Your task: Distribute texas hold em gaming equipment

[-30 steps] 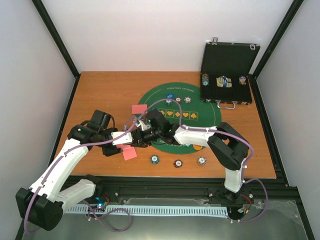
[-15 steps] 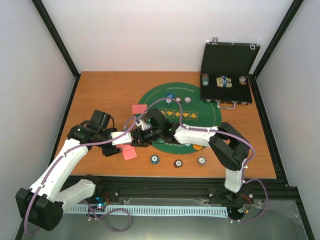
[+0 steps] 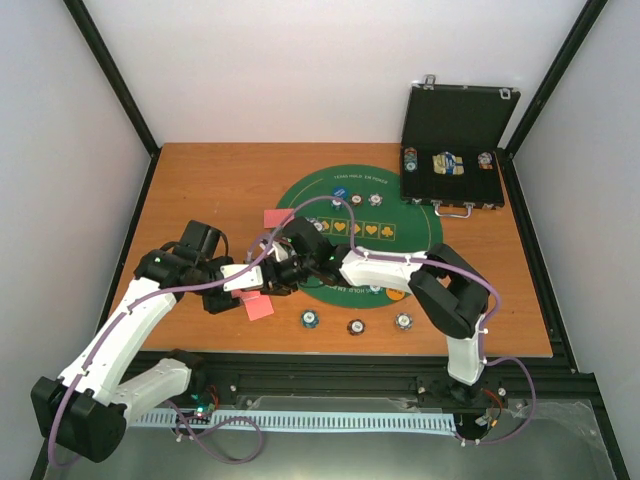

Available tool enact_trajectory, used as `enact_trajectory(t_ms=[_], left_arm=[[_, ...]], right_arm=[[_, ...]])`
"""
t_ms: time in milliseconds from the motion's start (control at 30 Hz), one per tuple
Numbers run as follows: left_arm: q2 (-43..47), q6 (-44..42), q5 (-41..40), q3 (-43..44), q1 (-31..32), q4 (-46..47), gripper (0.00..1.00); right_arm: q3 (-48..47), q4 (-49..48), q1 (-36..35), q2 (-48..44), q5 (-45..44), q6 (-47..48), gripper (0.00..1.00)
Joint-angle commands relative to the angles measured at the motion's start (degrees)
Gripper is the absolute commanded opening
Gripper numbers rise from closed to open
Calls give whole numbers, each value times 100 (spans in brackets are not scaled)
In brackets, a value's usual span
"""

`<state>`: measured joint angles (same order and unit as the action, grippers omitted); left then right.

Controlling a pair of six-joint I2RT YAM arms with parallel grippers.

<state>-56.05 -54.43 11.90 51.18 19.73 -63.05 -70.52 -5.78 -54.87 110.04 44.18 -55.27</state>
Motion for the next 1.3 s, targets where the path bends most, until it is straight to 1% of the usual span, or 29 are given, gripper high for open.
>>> enact_trajectory(t_ms=[0, 367, 633, 767, 967, 1167, 1267], left_arm=[[124, -142, 111, 217, 5, 82, 32], [176, -156, 106, 225, 5, 82, 31], [112, -149, 115, 263, 5, 95, 32], [97, -168, 69, 215, 5, 129, 32], [92, -195, 6, 117, 5, 200, 31], [63, -191, -11, 103, 5, 214, 32], [80, -203, -21, 94, 5, 209, 32]], right_arm=[[-108, 322, -14, 141, -112, 172, 56], [482, 510, 275, -241, -252, 372, 51], [549, 600, 328, -402, -263, 438, 50], [506, 775, 328, -494, -294, 526, 43], [498, 903, 332, -683, -336, 537, 24], [462, 1055, 337, -831, -361, 576, 11], [471, 1156, 341, -903, -382, 627, 6]])
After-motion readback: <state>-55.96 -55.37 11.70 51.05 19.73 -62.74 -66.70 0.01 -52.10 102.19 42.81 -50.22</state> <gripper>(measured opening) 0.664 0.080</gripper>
